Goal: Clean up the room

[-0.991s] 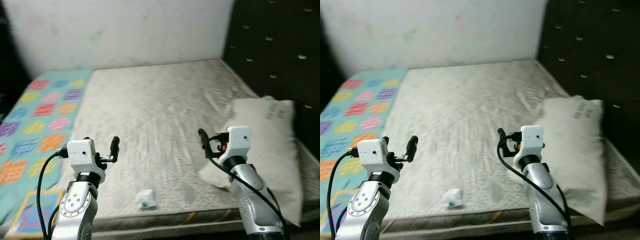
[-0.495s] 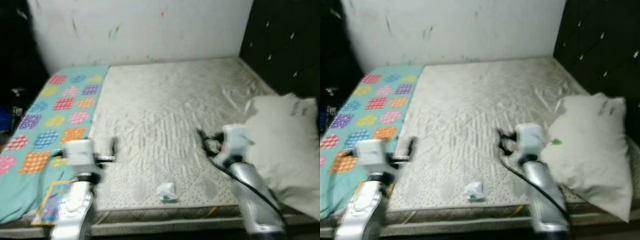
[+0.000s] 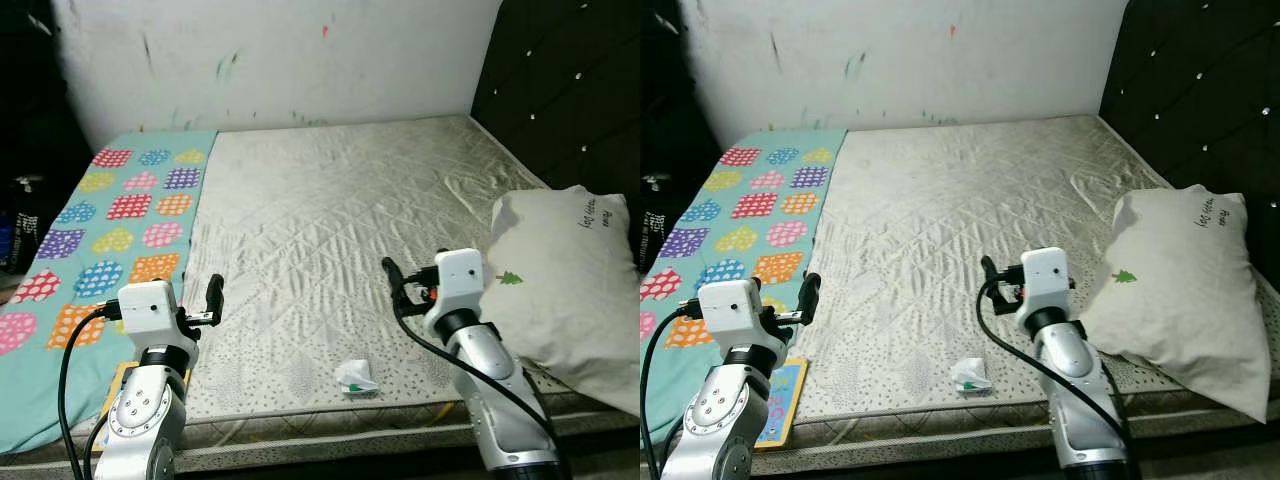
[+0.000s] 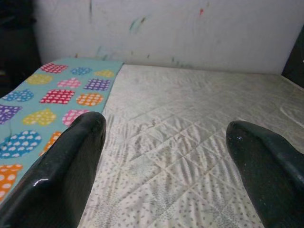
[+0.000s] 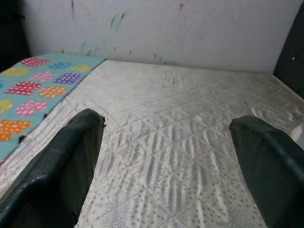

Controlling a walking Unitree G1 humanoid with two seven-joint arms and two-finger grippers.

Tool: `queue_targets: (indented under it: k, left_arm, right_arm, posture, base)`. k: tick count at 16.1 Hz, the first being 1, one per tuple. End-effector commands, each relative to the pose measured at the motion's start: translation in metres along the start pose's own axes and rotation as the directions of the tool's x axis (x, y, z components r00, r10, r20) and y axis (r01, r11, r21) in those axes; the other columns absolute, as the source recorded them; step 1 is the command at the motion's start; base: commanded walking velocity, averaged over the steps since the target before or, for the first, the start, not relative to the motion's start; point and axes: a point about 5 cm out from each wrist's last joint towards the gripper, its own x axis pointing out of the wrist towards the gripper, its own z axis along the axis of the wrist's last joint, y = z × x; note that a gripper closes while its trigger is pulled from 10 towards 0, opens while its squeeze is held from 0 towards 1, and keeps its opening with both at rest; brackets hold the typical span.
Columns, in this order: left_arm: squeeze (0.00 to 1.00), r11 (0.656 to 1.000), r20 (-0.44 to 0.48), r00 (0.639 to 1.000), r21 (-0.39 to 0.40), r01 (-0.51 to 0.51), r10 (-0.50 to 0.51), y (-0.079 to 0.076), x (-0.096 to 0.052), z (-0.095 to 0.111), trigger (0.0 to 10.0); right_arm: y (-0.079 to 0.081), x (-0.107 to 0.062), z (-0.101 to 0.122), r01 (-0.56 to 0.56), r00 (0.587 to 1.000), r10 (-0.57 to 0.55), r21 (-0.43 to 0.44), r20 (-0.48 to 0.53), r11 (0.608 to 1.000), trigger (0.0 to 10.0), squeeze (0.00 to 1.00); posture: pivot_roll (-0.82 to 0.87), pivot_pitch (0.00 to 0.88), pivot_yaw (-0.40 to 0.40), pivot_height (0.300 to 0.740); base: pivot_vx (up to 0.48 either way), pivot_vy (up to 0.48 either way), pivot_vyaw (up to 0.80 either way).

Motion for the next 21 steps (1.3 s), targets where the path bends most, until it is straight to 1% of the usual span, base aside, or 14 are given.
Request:
queue_targets:
  k: [1,3,4,5,6,8,12,13,16,18,21]
  left_arm:
    - [0.00,1.000,-0.004,1.000,0.010,-0.007,0.007,0.001,0.002,0.000,10.0]
    - [0.00,1.000,-0.018,1.000,0.011,-0.023,0.023,0.004,0.002,-0.001,10.0]
    - [0.00,0.999,-0.033,0.999,0.018,-0.040,0.041,0.008,0.002,-0.003,10.0]
    - [0.00,0.999,-0.050,0.998,0.029,-0.035,0.036,0.011,0.001,-0.005,10.0]
    - [0.00,0.998,-0.059,0.998,0.054,0.019,-0.016,0.014,0.001,-0.005,10.0]
    - [0.00,0.998,-0.059,0.998,0.064,0.025,-0.021,0.017,0.002,-0.004,10.0]
    - [0.00,0.998,-0.058,0.998,0.053,0.018,-0.014,0.012,-0.002,-0.004,10.0]
    - [0.00,0.999,-0.060,0.998,0.047,0.022,-0.019,0.011,-0.003,-0.003,10.0]
    - [0.00,0.999,-0.064,0.998,0.038,0.011,-0.008,0.014,-0.005,-0.003,10.0]
    - [0.00,0.999,-0.063,0.998,0.037,0.011,-0.008,0.014,-0.004,-0.003,10.0]
    - [0.00,1.000,-0.064,0.998,0.022,0.008,-0.007,0.015,-0.005,-0.001,10.0]
  right_arm:
    - [0.003,0.002,0.004,-0.024,1.000,0.024,-0.007,0.016,1.000,10.0,0.00]
    - [0.007,0.002,0.005,-0.055,0.998,0.054,0.020,0.021,0.998,10.0,0.00]
    - [0.007,0.002,0.005,-0.053,0.998,0.052,0.015,0.019,0.999,10.0,0.00]
    - [0.008,0.002,0.004,-0.057,0.998,0.056,0.020,0.016,0.998,10.0,0.00]
    - [0.005,0.002,0.002,-0.026,1.000,0.026,-0.032,-0.014,0.999,10.0,0.00]
    - [-0.004,-0.001,0.002,0.000,1.000,0.000,0.071,0.003,0.998,10.0,0.00]
    - [-0.004,-0.006,0.000,-0.003,1.000,0.004,0.082,-0.008,0.997,10.0,0.00]
    - [-0.001,-0.009,-0.001,-0.033,0.999,0.033,0.025,-0.015,0.999,10.0,0.00]
    - [-0.002,-0.009,-0.002,-0.018,0.999,0.020,0.050,-0.026,0.999,10.0,0.00]
    - [-0.005,-0.009,-0.001,0.000,1.000,0.002,0.073,-0.020,0.997,10.0,0.00]
    - [-0.011,-0.012,0.000,0.038,0.999,-0.036,0.080,-0.021,0.996,10.0,0.00]
  posture:
    - [-0.09,0.000,0.046,0.740]
    - [-0.09,0.000,0.044,0.740]
    - [-0.09,0.000,0.039,0.740]
    - [-0.09,0.000,0.039,0.740]
    - [-0.08,0.000,0.037,0.740]
    - [-0.09,0.000,0.046,0.740]
    - [-0.09,0.006,0.041,0.740]
    - [-0.08,0.030,0.036,0.740]
    - [-0.08,0.036,0.036,0.740]
    - [-0.08,0.039,0.038,0.740]
    - [-0.08,0.049,0.041,0.740]
  base:
    - [0.000,0.000,0.00]
    - [0.000,0.000,0.00]
    - [0.000,0.000,0.00]
    - [0.000,0.000,0.00]
    - [0.000,0.000,0.00]
    - [0.000,0.000,0.00]
    - [0.000,0.000,0.00]
    - [0.000,0.000,0.50]
    - [0.000,0.000,0.80]
    - [0.000,0.000,0.00]
    - [0.000,0.000,0.00]
